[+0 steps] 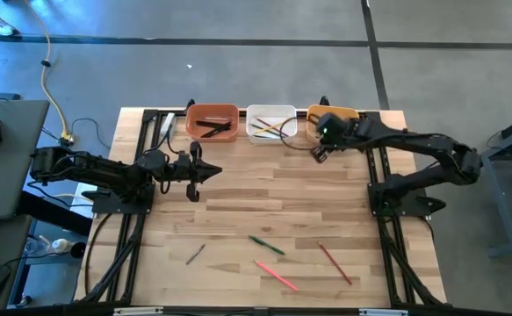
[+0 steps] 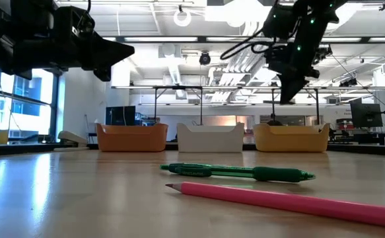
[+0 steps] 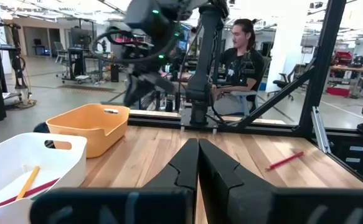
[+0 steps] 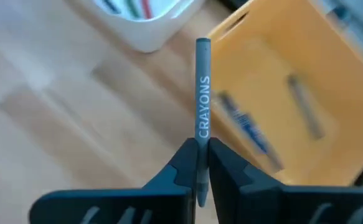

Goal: Sort crayons/erasers/pens/pencils in bins
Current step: Put the top gray crayon into the yellow bin, then put the red pencil into the white bin

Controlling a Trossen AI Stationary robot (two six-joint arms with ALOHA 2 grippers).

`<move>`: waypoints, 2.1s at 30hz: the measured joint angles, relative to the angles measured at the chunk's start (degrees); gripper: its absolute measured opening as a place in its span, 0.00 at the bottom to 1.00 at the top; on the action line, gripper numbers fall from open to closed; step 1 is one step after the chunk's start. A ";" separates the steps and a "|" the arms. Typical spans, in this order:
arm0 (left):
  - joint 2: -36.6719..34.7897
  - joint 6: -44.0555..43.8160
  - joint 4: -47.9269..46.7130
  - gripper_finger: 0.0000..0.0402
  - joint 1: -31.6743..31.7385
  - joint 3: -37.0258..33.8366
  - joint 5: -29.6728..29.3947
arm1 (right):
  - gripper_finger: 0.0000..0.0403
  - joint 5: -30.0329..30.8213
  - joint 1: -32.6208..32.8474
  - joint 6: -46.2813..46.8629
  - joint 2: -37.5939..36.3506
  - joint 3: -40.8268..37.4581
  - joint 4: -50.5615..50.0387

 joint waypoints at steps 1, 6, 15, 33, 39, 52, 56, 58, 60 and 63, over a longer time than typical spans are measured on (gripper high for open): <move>0.00 0.00 0.00 0.00 0.00 0.00 0.00 | 0.03 0.04 -1.84 -3.26 0.30 0.12 0.47; 0.00 0.00 0.00 0.00 0.00 0.00 0.00 | 0.03 -0.39 -11.65 -16.41 3.68 -1.21 4.71; 0.00 0.09 0.00 0.00 0.00 0.00 0.00 | 0.03 -3.37 -20.86 -28.95 15.42 -1.98 15.75; 0.00 0.09 -0.11 0.00 0.00 0.00 0.02 | 0.16 -6.63 -25.92 -28.35 21.80 -1.89 19.86; 0.00 0.04 -0.14 0.00 0.00 0.00 0.02 | 0.31 -5.78 -25.63 -26.34 20.66 -1.89 19.48; 0.04 0.48 -0.44 0.00 -0.04 0.00 0.04 | 0.04 -11.78 -9.57 -12.72 2.21 -12.36 25.69; 0.23 0.10 -0.43 0.00 -0.07 0.00 1.16 | 0.01 -8.97 2.48 -2.32 -3.69 -19.88 27.61; 0.94 0.02 -1.29 0.00 -0.63 0.54 1.91 | 0.01 -6.77 9.71 3.56 -6.37 -21.53 26.10; 1.88 0.05 -3.07 0.00 -1.71 1.81 2.11 | 0.01 -4.70 17.08 9.88 -8.34 -22.15 23.51; 4.57 0.26 -5.45 0.00 -3.92 4.74 1.39 | 0.00 -1.27 28.47 18.86 -9.49 -21.58 18.80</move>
